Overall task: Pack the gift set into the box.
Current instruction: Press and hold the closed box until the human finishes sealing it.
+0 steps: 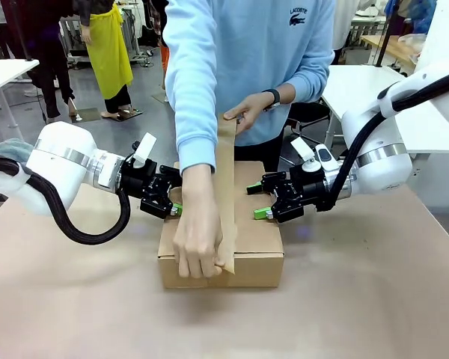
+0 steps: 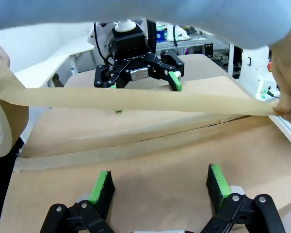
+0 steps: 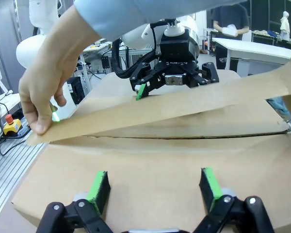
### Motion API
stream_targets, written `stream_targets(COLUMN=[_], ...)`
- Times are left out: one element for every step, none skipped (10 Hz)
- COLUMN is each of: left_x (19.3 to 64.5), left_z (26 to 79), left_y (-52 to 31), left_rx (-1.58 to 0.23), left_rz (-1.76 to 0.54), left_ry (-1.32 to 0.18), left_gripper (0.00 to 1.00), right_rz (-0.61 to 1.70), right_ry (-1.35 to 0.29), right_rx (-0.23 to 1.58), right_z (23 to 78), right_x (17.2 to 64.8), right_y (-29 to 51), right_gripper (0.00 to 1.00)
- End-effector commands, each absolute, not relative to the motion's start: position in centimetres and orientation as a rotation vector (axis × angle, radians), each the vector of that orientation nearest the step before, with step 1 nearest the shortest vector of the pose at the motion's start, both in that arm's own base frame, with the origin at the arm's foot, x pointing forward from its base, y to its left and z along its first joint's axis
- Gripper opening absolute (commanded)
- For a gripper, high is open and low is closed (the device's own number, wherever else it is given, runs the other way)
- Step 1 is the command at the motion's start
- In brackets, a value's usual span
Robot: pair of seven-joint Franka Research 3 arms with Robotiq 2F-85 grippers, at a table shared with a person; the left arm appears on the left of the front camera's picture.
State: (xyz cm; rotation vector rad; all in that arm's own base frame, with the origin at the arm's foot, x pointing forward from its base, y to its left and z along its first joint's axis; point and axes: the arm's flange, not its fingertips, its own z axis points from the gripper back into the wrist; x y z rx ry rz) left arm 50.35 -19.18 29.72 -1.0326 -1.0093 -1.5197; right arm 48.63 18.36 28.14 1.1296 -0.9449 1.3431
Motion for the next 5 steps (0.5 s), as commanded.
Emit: stream_targets(left_x=[50.30,50.30,50.30,50.30,50.30], left_z=[29.36,29.36,29.36,29.36,29.36], left_y=[-19.24,-19.24,-19.24,-19.24,-19.24], left_rx=[-1.033,-1.033,-1.033,-1.033,-1.033], left_rz=[-1.516,-1.516,-1.516,-1.516,-1.516], left_ry=[-1.008,-1.008,-1.008,-1.008,-1.008], left_gripper=[1.00,1.00,1.00,1.00,1.00], right_rz=[1.346,1.346,1.346,1.346,1.346], right_ry=[-0.939,-0.939,-0.939,-0.939,-0.939], right_rx=[1.124,1.124,1.124,1.124,1.124], right_z=[27.98,27.98,27.98,27.98,27.98], right_x=[48.58,48.58,48.58,48.58,48.58], right_y=[18.28,18.28,18.28,18.28,18.28], right_gripper=[1.00,1.00,1.00,1.00,1.00])
